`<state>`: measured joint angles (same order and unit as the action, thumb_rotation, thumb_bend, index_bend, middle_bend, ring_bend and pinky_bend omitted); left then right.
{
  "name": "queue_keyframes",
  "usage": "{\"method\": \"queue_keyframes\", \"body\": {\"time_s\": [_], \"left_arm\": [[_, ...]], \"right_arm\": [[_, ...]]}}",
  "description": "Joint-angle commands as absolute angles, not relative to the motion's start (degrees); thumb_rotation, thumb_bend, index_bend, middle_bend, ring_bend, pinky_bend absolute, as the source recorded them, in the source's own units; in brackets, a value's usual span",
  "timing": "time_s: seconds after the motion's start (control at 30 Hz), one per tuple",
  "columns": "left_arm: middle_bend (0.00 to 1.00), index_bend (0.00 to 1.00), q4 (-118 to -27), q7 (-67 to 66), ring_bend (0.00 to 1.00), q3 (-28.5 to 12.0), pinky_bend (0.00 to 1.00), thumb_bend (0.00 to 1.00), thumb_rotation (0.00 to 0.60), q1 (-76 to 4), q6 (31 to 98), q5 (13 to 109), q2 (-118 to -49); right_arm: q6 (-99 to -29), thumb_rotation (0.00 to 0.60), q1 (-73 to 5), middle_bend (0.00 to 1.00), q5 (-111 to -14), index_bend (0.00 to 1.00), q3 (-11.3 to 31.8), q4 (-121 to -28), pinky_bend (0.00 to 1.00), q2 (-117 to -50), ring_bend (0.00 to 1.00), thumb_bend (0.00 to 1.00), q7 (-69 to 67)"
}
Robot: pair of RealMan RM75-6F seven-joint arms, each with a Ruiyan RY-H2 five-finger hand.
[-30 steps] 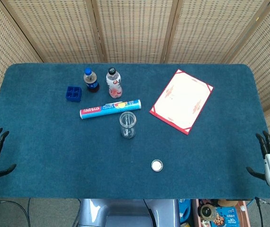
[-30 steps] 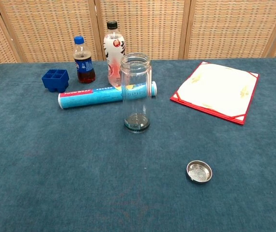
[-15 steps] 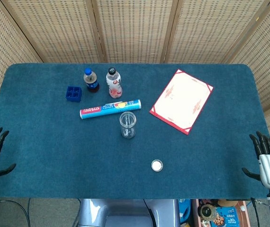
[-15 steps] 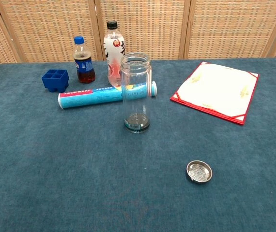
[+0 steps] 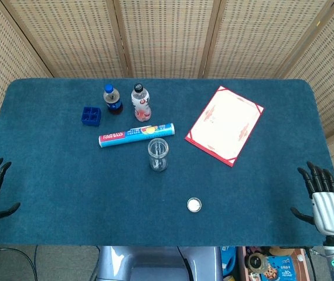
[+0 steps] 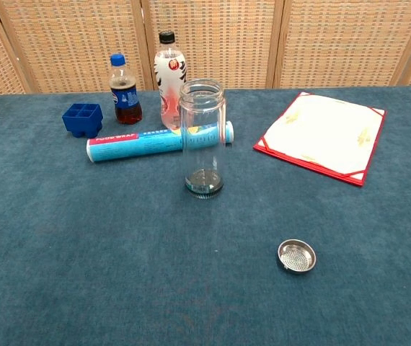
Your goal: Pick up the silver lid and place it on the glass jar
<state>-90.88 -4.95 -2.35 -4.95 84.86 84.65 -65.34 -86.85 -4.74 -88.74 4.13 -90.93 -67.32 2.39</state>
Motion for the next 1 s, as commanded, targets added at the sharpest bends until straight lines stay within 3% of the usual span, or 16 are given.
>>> {"method": "queue_keyframes", "body": {"time_s": [0.03,0.3,0.67,1.0], "left_arm": [[0.0,0.0,-90.9,-5.0,0.0,-2.3,0.0,0.18,0.6,-4.9,84.8,84.7,-65.4],[0.0,0.0,-90.8,-5.1,0.0,-2.3,0.0,0.18,0.6,-5.1,84.6,84.7,-65.5],[0.0,0.0,-90.7,-4.7,0.0,-2.4,0.0,0.18,0.6,-5.0,85.0,84.8,-65.4],[0.0,0.0,-90.6,-4.4,0.0,-2.5,0.0,0.18,0.6,-5.0,85.0,84.8,-65.4]], "right_arm": [[-87.8,0.6,-5.8,0.0,-92.9,0.22,2.9,-89.6,0.13,-69.9,0.0,0.02,1.7],[-86.5,0.6,-8.1,0.06,-96.7,0.31,2.2,-89.6,0.18,-73.9,0.0,0.08,3.1],[-80.4,0.6,-11.8,0.12,-94.0,0.38,3.6,-92.4,0.19,-78.4,0.0,0.18,5.9],[-76.4,0.6,-13.8,0.14,-94.1,0.43,1.5,-89.4,0.19,-81.9,0.0,0.19,2.2]]}}
